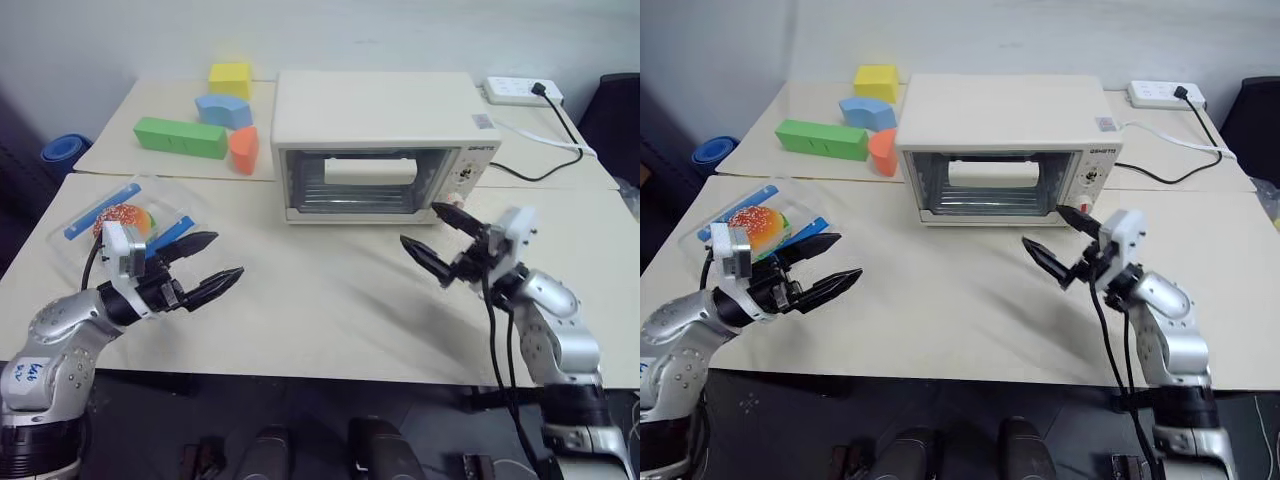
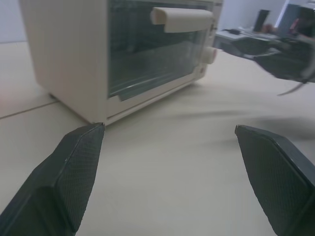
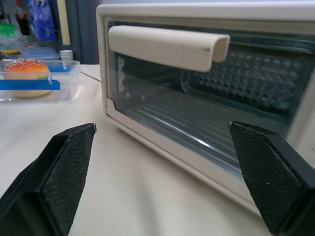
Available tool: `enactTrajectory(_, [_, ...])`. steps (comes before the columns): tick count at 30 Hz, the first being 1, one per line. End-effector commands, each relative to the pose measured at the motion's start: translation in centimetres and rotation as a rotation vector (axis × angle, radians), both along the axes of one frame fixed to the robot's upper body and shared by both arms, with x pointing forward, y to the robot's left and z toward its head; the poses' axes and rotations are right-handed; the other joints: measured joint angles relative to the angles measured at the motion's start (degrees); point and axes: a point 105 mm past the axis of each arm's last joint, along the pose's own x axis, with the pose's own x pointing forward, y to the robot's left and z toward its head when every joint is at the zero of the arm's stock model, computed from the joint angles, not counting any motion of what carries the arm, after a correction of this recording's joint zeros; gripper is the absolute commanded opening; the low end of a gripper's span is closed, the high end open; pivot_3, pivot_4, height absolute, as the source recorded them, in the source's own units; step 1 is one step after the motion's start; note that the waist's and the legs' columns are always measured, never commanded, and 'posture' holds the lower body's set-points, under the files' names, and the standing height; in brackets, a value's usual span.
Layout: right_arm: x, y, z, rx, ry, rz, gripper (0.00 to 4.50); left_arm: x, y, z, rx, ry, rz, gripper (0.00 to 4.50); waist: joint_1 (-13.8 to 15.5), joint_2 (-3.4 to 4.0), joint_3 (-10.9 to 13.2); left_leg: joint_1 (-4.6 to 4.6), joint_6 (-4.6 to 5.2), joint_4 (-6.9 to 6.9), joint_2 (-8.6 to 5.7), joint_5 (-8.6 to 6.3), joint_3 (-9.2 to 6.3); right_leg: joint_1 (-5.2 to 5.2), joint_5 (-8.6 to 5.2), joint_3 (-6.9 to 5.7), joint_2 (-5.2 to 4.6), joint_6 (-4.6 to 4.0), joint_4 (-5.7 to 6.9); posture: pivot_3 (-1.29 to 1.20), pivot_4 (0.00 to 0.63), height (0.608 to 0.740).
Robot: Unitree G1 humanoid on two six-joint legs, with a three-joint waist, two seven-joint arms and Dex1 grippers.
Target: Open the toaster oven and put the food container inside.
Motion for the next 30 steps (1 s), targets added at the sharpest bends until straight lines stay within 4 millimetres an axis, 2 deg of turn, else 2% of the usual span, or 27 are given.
enactTrajectory(1, [1.2,0.8,2.1,0.005,-0.041,0.025,4.49,0.0,-0.5,2.0,-0.015,-0.082,-0.017,4.5,0.0,0.0,0.0,0.0,0.0,0.0,-0.01,0.0,0.02,-0.02,0.0,0.0,0.0,0.01,0.01,0.0,0.15,0.74])
enactTrajectory(6, [2.0,2.3,3.5,0.013,-0.078,0.064,4.49,0.2,-0.9,1.5,-0.029,-0.084,0.011,4.5,-0.06,0.0,0.0,-0.02,-0.28,-0.03,0.0,0.16,0.02,-0.04,0.0,-0.01,0.03,0.01,0.01,0.0,0.15,0.74])
enactTrajectory(10, [1.0,3.6,3.4,0.0,-0.087,0.139,4.49,-0.1,-0.9,0.9,-0.031,-0.06,0.016,4.5,-0.1,0.0,0.0,-0.05,-0.27,-0.02,0.0,0.15,0.06,-0.08,0.0,0.02,0.03,0.01,0.02,0.0,0.15,0.74])
enactTrajectory(17, [-1.8,3.9,1.4,-0.082,-0.089,0.215,4.49,0.1,-0.2,1.0,-0.049,-0.049,0.04,4.5,-0.06,0.0,0.0,-0.03,-0.24,-0.02,0.01,0.14,0.05,-0.07,0.0,0.01,0.03,0.01,0.04,0.0,0.15,0.74])
enactTrajectory(21, [-3.1,3.6,-0.8,-0.155,-0.075,0.231,4.49,0.7,0.2,1.2,-0.049,-0.051,0.039,4.5,-0.1,0.0,0.0,-0.02,-0.23,-0.03,0.02,0.13,0.06,-0.08,0.0,0.02,0.05,0.01,0.08,0.0,0.15,0.74])
enactTrajectory(24, [-3.5,3.5,-1.8,-0.172,-0.067,0.224,4.5,1.5,0.3,1.7,-0.053,-0.067,0.038,3.91,-0.05,0.0,0.0,-0.01,-0.23,-0.02,0.02,0.14,0.05,-0.07,0.0,0.01,0.06,0.01,0.08,0.0,0.15,0.74])
enactTrajectory(30, [-3.6,3.7,-2.2,-0.168,-0.07,0.216,4.5,4.7,-0.1,2.4,-0.034,-0.113,0.049,2.25,0.07,-0.01,0.0,0.01,-0.31,-0.01,0.01,0.19,0.05,-0.07,0.0,-0.02,0.08,0.01,0.13,0.0,0.15,0.74])
